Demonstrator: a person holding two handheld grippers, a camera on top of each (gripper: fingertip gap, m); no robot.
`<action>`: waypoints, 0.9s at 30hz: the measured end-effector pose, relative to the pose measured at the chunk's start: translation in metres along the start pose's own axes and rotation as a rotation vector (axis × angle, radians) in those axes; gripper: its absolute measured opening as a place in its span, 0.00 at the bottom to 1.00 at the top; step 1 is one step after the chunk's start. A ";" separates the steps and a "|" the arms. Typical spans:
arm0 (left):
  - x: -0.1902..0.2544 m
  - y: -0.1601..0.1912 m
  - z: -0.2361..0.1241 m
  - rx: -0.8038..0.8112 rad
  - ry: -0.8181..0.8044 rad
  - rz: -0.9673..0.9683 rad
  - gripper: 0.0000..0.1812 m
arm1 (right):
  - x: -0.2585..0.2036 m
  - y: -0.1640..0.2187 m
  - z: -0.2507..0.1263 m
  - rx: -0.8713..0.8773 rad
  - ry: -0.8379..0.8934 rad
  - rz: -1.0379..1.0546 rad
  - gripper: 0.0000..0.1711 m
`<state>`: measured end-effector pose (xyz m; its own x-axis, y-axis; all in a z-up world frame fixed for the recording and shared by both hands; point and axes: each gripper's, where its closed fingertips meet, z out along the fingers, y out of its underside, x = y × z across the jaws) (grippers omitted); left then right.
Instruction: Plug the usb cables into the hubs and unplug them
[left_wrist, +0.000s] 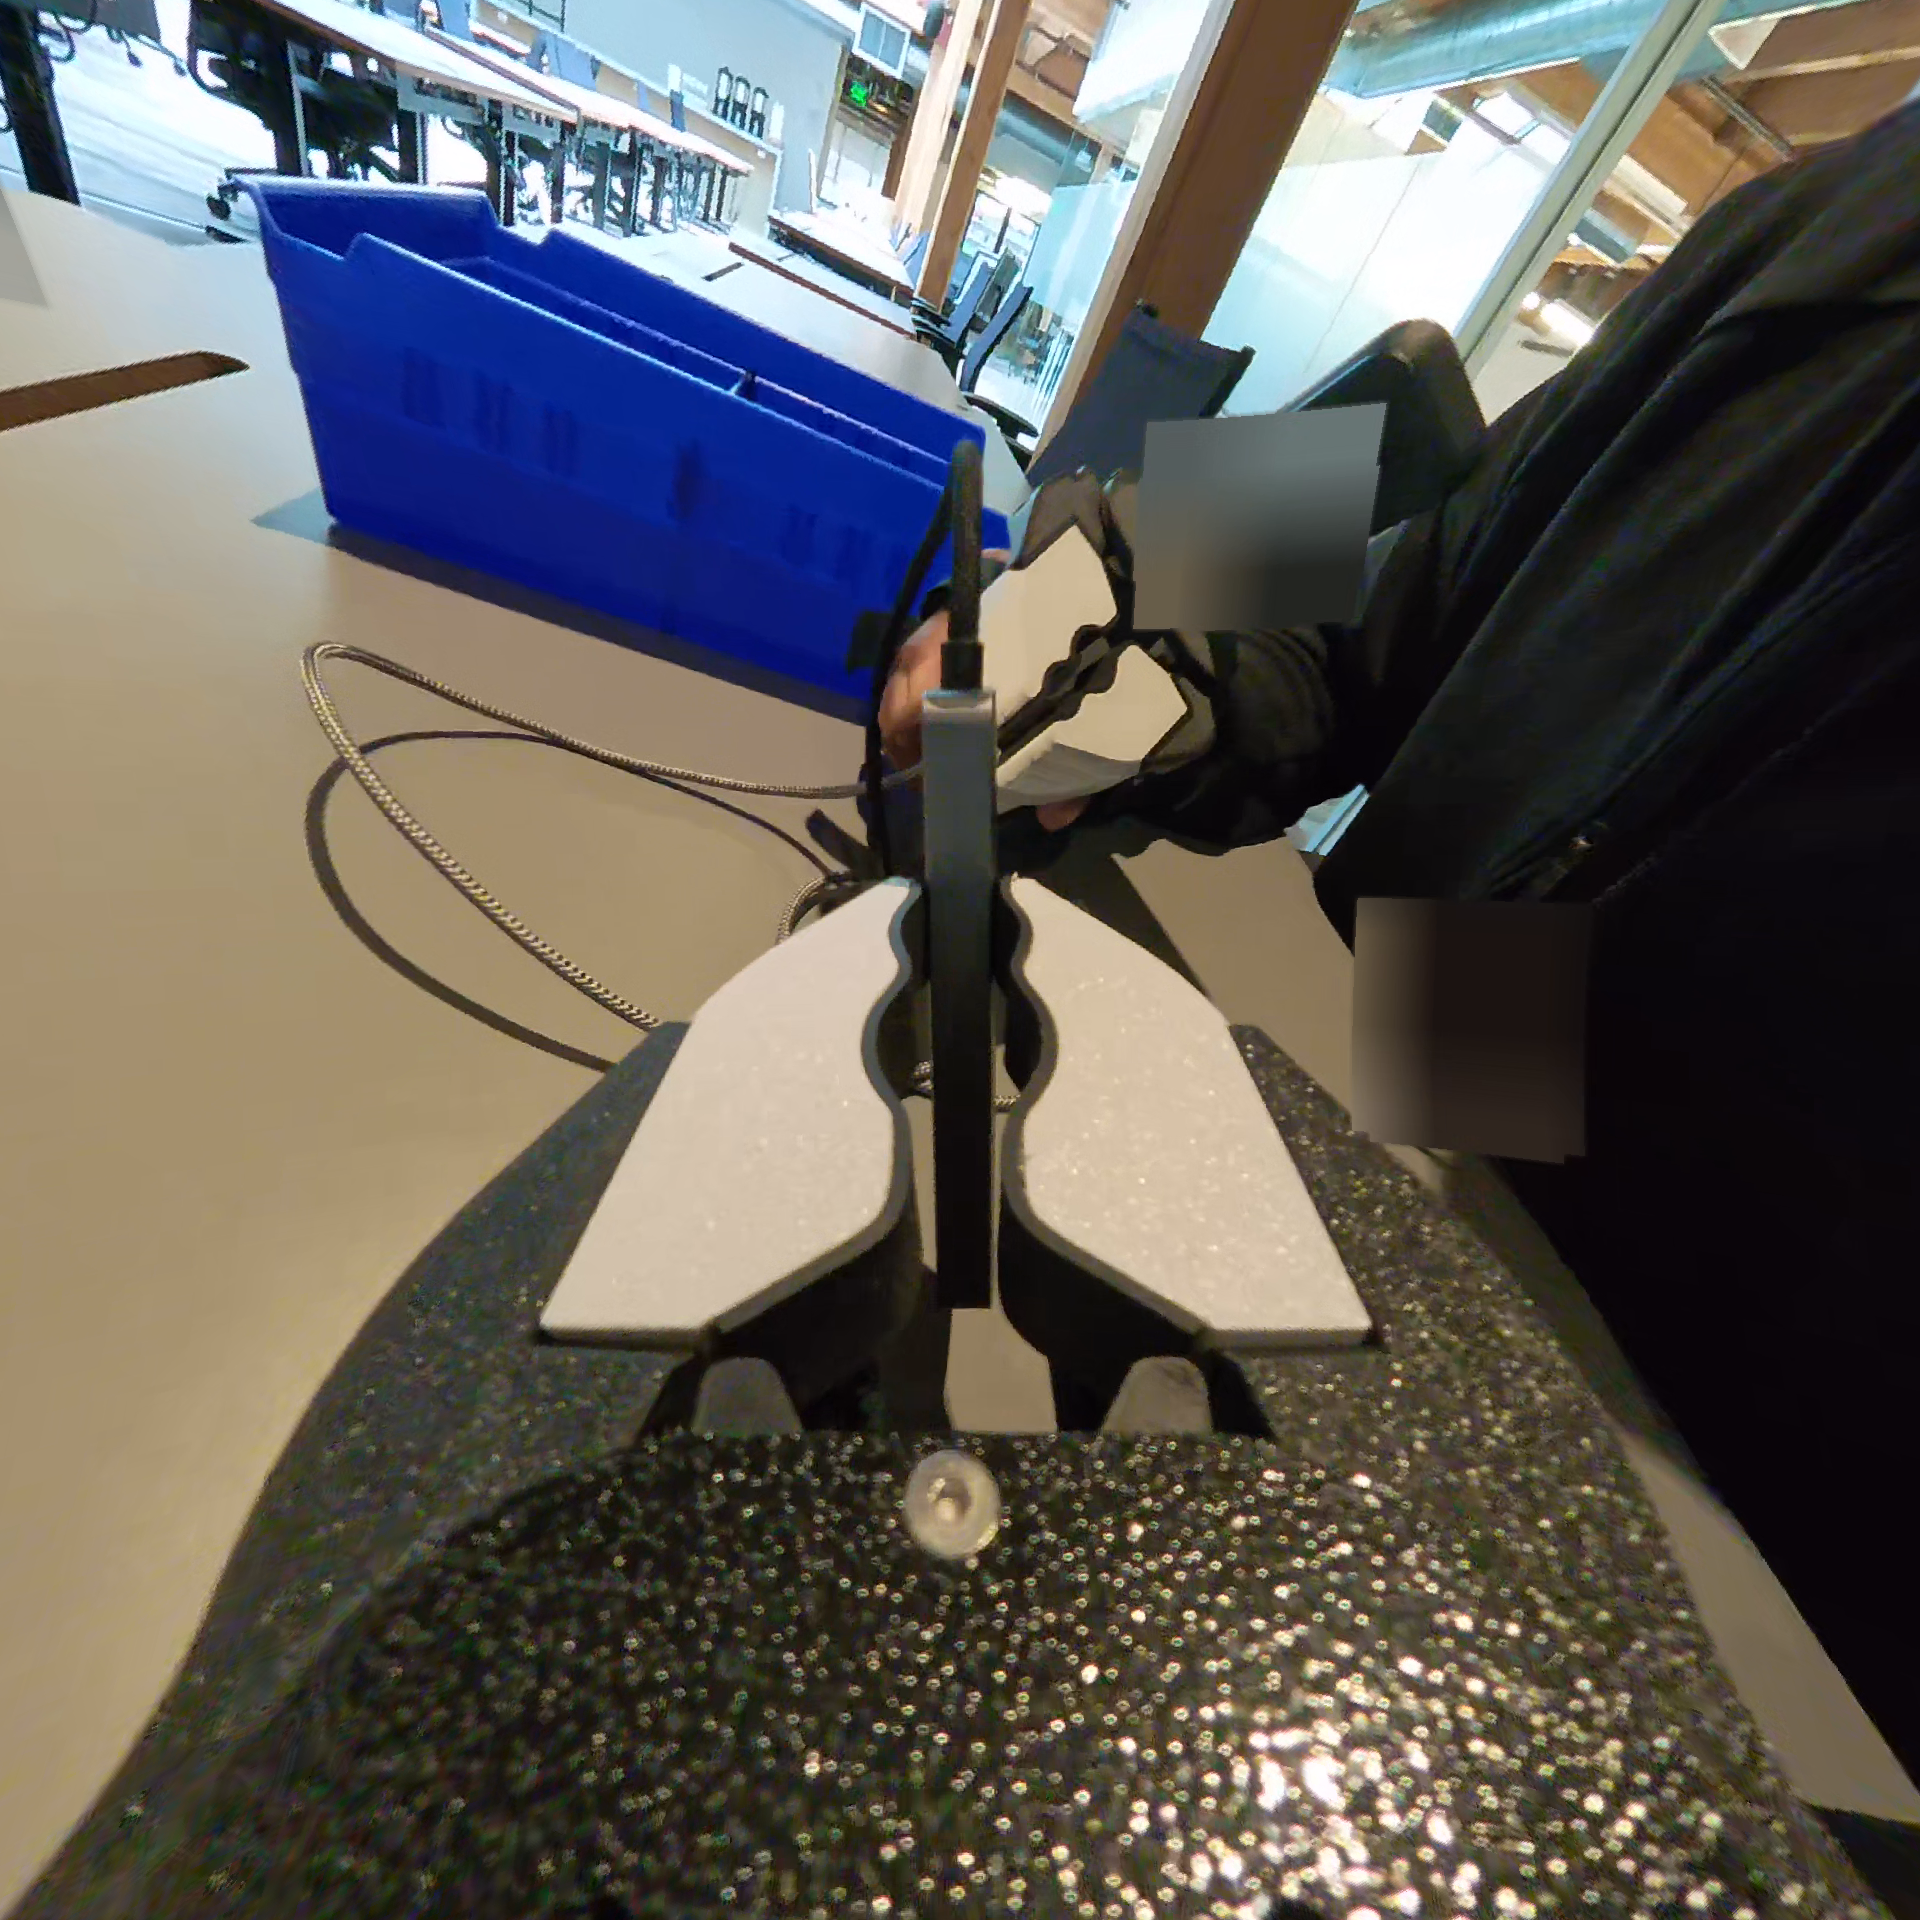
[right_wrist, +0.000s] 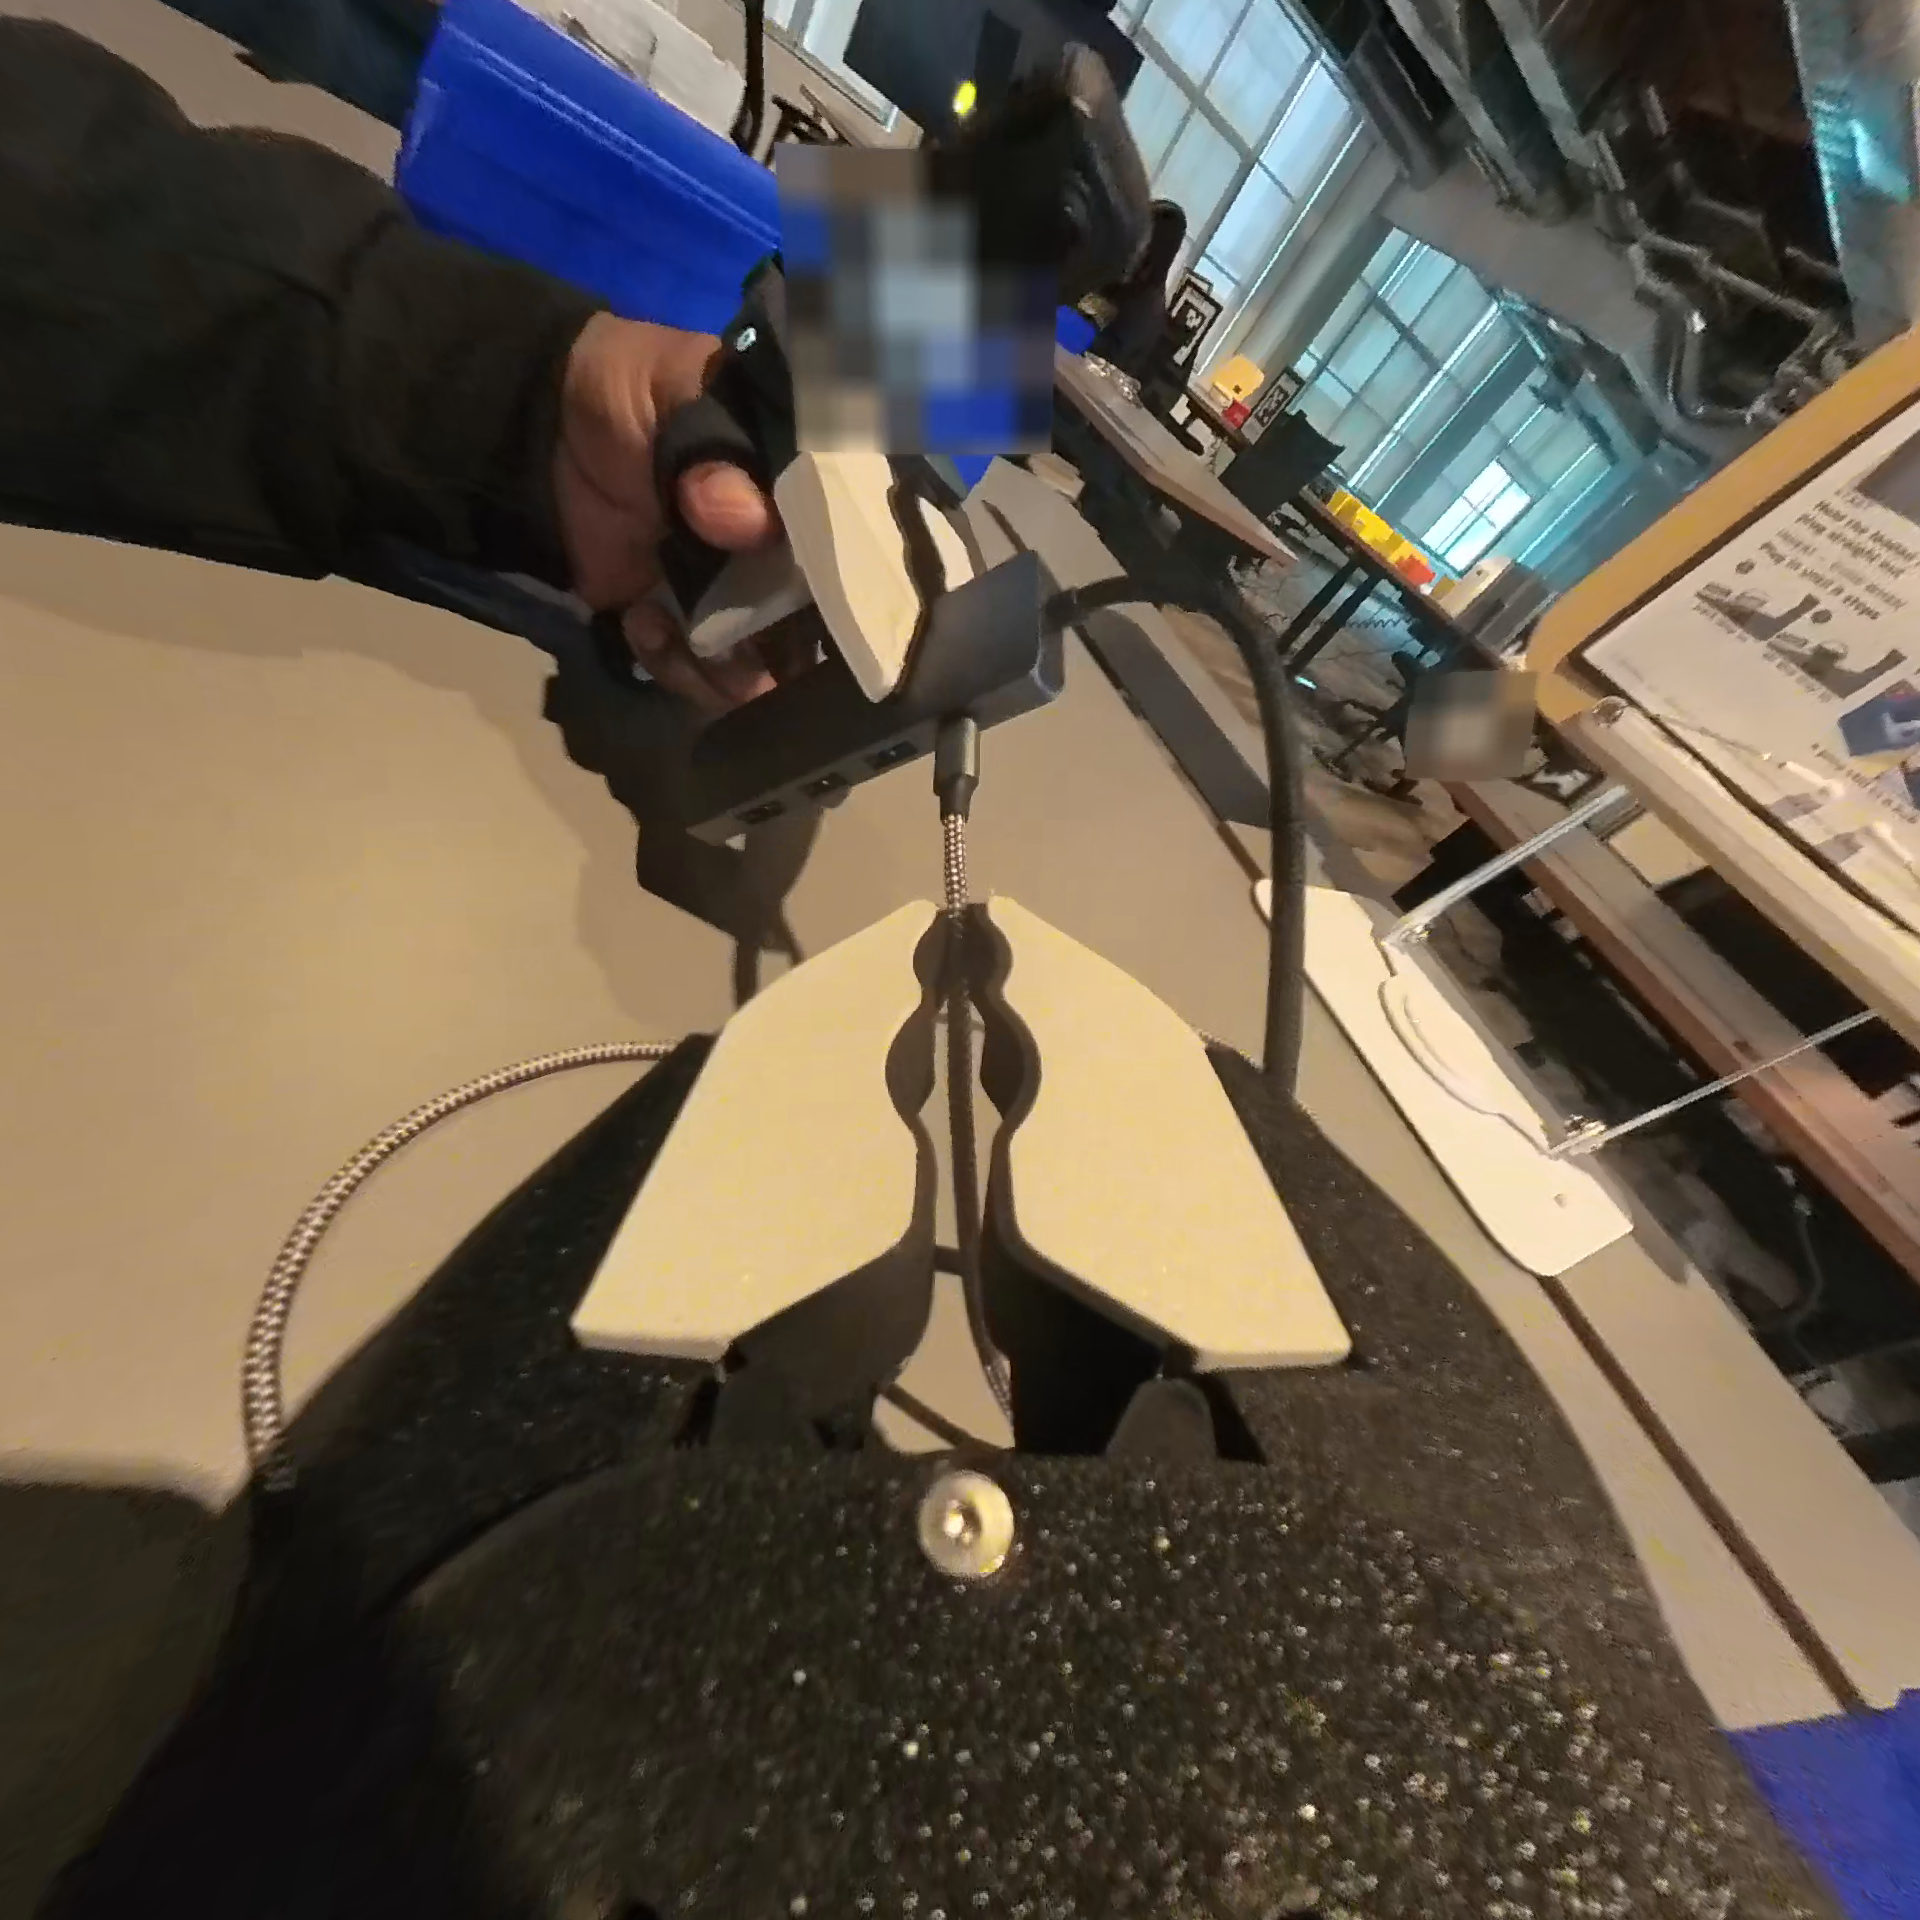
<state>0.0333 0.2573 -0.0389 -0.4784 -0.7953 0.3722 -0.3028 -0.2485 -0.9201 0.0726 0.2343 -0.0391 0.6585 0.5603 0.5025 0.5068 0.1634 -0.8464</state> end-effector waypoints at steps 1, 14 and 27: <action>0.000 0.000 0.000 -0.002 -0.001 -0.008 0.06 | 0.000 0.001 0.000 0.001 -0.003 0.008 0.02; -0.004 0.002 0.001 -0.008 -0.009 -0.037 0.06 | -0.001 0.006 0.002 0.011 -0.020 0.079 0.02; -0.003 0.002 0.002 -0.007 0.000 -0.054 0.06 | -0.001 0.006 0.001 0.041 -0.058 0.140 0.02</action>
<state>0.0356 0.2588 -0.0422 -0.4611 -0.7810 0.4213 -0.3341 -0.2870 -0.8978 0.0745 0.2355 -0.0447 0.6876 0.6255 0.3687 0.3879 0.1128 -0.9148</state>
